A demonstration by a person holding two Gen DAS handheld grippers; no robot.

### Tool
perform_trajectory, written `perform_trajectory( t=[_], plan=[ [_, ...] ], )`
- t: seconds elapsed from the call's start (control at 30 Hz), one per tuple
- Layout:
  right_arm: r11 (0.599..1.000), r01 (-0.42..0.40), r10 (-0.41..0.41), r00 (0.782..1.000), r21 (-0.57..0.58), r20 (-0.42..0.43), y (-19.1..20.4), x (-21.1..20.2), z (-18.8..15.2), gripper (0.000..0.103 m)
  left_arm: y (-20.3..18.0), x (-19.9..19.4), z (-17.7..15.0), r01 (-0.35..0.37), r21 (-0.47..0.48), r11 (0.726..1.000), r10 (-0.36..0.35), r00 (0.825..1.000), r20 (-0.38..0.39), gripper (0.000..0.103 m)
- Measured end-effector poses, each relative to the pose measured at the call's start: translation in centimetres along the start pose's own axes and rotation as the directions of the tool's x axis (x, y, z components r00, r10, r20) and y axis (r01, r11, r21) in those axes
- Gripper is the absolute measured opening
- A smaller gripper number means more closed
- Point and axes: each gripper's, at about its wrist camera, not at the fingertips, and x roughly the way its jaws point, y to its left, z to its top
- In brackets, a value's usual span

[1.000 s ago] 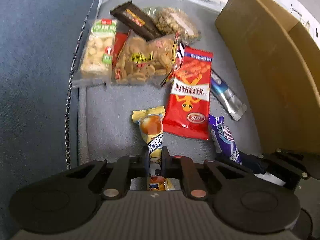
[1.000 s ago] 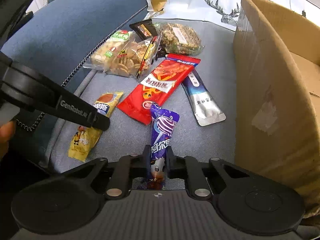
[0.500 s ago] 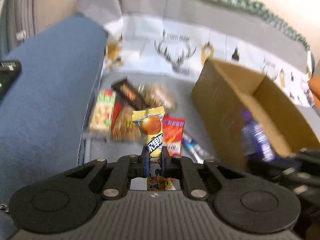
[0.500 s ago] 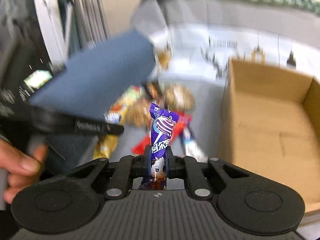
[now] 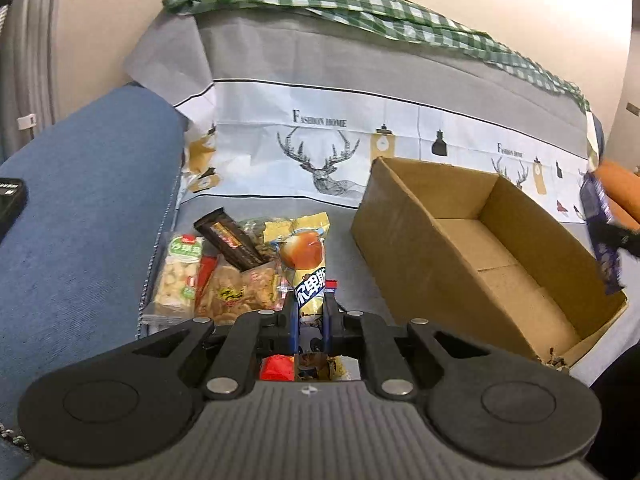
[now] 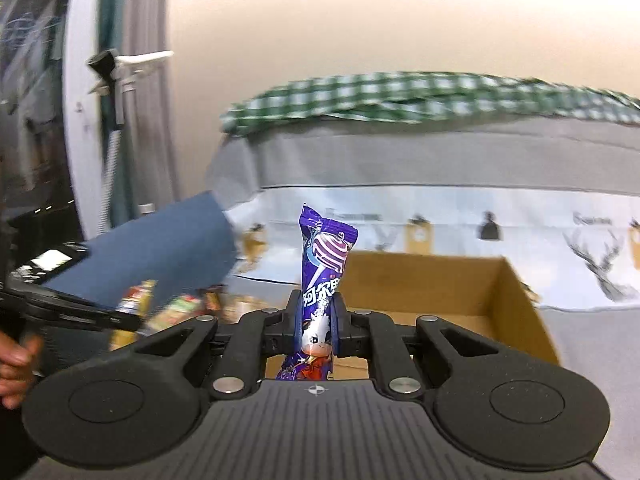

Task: Organize snacks
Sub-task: 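Carry both snacks over the box and open both tools to drop them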

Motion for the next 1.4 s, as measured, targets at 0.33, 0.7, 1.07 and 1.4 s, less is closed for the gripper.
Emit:
perform_trajectory(
  t=[0.33, 0.7, 1.07, 1.4],
  plan=[
    [0.998, 0.039, -0.038, 0.999, 0.048, -0.026, -2.0, 0.1, -2.7, 0.013, -1.7, 0.5, -0.2, 0.052, 0.047, 0.998, -0.054, 0.998, 0.034, 0.012],
    [0.993, 0.062, -0.060, 0.998, 0.101, -0.017, -3.0, 0.5, -2.6, 0.013, -1.3, 0.5, -0.1, 0.066, 0.021, 0.998, -0.067, 0.996, 0.056, 0.012],
    [0.990, 0.076, -0.076, 0.997, 0.117, -0.004, -2.8, 0.1, -2.7, 0.013, -2.4, -1.8, 1.4, 0.095, 0.034, 0.995, -0.098, 0.989, 0.109, 0.012],
    [0.991, 0.072, -0.075, 0.997, 0.115, 0.024, -3.2, -1.1, -0.2, 0.013, -7.4, -5.4, 3.2, 0.131, 0.200, 0.971, -0.174, 0.962, 0.212, 0.012]
  ],
)
